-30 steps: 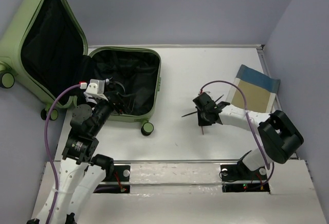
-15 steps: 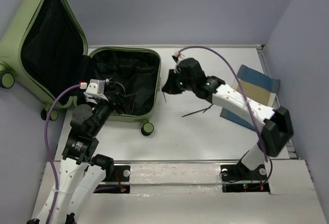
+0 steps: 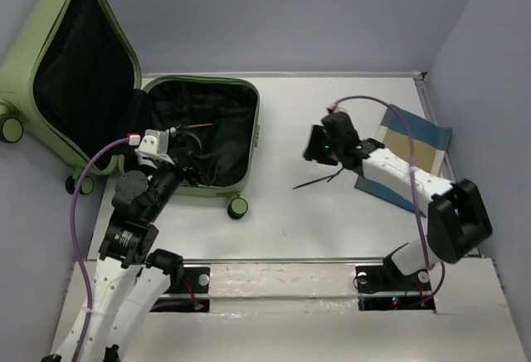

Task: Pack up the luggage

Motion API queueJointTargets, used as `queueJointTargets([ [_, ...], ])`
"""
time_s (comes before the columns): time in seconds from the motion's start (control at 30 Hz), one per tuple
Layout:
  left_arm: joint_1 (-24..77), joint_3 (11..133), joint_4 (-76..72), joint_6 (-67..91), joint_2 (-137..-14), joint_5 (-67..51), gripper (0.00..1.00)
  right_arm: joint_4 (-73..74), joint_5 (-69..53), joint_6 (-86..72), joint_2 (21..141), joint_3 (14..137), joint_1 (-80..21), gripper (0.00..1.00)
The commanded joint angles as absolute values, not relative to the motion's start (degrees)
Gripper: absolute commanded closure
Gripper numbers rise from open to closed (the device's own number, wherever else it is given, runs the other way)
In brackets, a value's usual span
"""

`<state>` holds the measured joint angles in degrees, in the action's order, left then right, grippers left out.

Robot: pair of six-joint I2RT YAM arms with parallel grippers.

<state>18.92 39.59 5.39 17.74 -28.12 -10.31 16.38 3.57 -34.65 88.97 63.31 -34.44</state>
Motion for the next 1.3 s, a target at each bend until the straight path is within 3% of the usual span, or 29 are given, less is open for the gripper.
queueJointTargets([
  [0.0, 19.7, 41.0, 2.9, 16.9, -27.2, -11.3, 0.01, 19.4, 15.4, -34.6, 77.9, 52.8, -23.7, 0.47],
  [0.23, 19.7, 41.0, 2.9, 17.0, -27.0, -11.2, 0.01, 21.4, 15.9, -30.8, 81.6, 52.4, -15.2, 0.36],
  [0.47, 19.8, 41.0, 3.0, 16.9, -27.0, -11.2, 0.01, 21.4, 12.8, -29.7, 92.3, 59.1, -14.0, 0.40],
  [0.67, 20.1, 41.1, 3.1, 16.8, -27.2, -11.2, 0.01, 20.7, 9.9, -30.1, 97.7, 61.3, -14.0, 0.52],
  [0.8, 20.1, 41.0, 3.1, 16.9, -26.9, -11.1, 0.01, 21.0, 10.1, -29.8, 100.2, 62.3, -14.0, 0.67],
  [0.97, 20.1, 41.1, 3.1, 16.8, -26.8, -11.1, 0.01, 21.3, 8.5, -28.9, 102.8, 63.5, -14.0, 0.70],
  [1.17, 20.1, 41.0, 3.1, 16.7, -26.7, -11.1, 0.01, 21.4, 10.4, -27.5, 106.3, 66.7, -14.0, 0.91],
  [1.27, 20.1, 41.1, 3.1, 16.7, -26.8, -11.1, 0.01, 21.7, 12.4, -26.0, 106.7, 68.8, -14.0, 0.93],
])
